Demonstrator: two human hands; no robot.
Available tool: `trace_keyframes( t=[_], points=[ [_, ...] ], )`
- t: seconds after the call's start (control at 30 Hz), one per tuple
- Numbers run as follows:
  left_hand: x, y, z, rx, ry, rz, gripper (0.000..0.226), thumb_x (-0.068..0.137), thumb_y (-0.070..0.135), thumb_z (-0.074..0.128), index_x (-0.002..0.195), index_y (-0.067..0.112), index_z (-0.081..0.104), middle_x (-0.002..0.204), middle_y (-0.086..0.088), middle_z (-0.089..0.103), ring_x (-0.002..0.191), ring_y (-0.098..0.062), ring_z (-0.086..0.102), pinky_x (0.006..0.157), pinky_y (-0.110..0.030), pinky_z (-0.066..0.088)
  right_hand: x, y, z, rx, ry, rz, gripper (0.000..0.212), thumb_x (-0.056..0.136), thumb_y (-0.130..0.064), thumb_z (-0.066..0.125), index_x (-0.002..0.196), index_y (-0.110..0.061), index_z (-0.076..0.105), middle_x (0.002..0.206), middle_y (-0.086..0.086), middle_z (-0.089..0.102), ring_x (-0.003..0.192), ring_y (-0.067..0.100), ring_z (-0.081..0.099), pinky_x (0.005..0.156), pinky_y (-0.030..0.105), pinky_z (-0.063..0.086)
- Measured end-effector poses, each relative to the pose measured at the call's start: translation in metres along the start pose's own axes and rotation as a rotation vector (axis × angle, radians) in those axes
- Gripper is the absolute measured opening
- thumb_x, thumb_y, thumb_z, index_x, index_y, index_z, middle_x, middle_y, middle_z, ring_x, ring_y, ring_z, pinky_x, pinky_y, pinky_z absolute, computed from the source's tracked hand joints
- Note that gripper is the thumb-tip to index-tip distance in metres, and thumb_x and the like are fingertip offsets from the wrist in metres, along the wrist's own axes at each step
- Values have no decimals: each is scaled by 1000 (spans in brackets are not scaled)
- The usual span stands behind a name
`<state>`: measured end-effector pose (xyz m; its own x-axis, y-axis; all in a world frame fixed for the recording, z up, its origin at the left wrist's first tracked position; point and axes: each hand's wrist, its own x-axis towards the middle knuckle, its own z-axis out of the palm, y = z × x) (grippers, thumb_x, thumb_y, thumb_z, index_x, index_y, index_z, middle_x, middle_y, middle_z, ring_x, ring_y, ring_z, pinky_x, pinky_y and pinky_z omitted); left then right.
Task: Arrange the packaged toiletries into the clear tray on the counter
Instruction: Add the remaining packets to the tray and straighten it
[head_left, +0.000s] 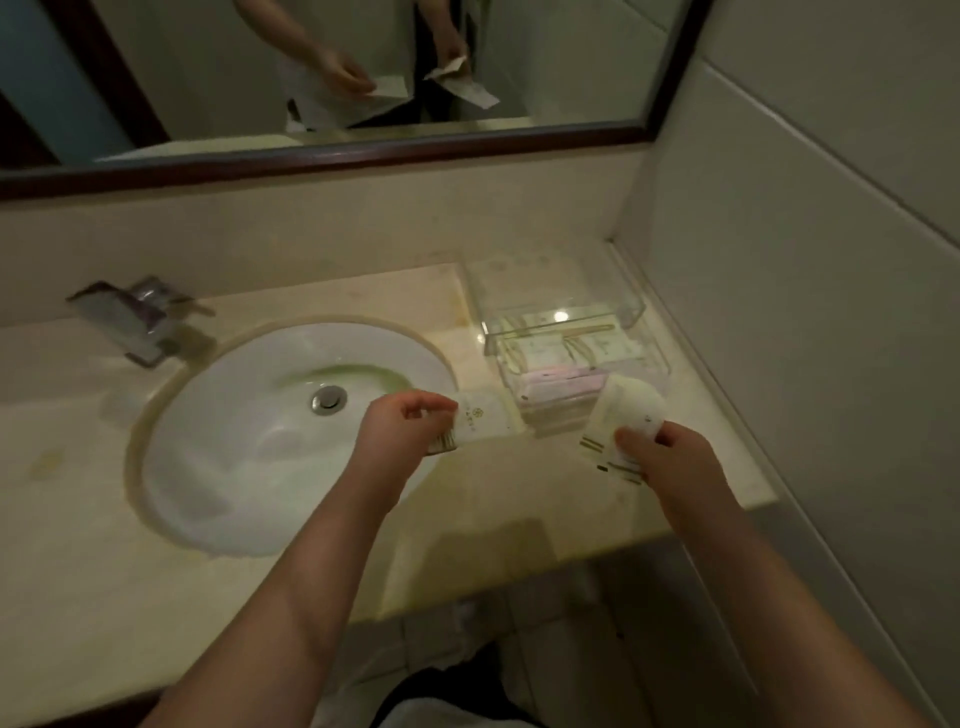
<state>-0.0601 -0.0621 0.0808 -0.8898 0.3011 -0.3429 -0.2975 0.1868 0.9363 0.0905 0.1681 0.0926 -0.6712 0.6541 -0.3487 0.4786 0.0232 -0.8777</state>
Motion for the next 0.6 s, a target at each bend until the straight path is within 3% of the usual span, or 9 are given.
trace_keyframes(
  t=[0.1, 0.2, 0.37, 0.5, 0.6],
  points=[
    [33, 3, 44, -19, -52, -24, 19, 83, -3, 64, 82, 13, 74, 95, -15, 70, 91, -29, 69, 84, -50, 57, 21, 2, -21, -11, 102, -15, 21, 86, -16, 68, 104, -5, 72, 90, 7, 74, 76, 15, 70, 56, 22, 49],
    [69, 3, 82, -19, -53, -41, 18, 83, -1, 63, 90, 13, 73, 101, -14, 71, 92, -24, 70, 86, -43, 58, 42, -3, -34, -17, 200, -31, 10, 85, -18, 71, 95, -16, 74, 80, -6, 72, 64, 4, 66, 49, 14, 46],
    [110, -1, 119, 69, -35, -75, 30, 82, -3, 59, 108, 7, 70, 108, -11, 67, 83, -12, 67, 71, -27, 57, 77, -10, -52, 36, 231, -13, 8, 88, -21, 69, 93, -24, 73, 88, -2, 76, 79, 16, 73, 70, 36, 59],
    [124, -4, 125, 155, 16, -74, 32, 80, -2, 58, 107, 10, 71, 104, -10, 69, 84, -19, 66, 71, -28, 54, 99, -8, -51, -12, 223, -38, 8, 88, -16, 67, 91, -17, 74, 82, -1, 74, 76, 17, 71, 65, 29, 55],
    [137, -2, 131, 252, 61, -19, 32, 81, 1, 56, 106, 13, 72, 104, -10, 72, 79, -20, 66, 79, -33, 56, 116, -4, -44, -130, 203, -84, 15, 87, -14, 64, 82, -2, 70, 78, 16, 70, 75, 32, 67, 61, 36, 52]
  ],
)
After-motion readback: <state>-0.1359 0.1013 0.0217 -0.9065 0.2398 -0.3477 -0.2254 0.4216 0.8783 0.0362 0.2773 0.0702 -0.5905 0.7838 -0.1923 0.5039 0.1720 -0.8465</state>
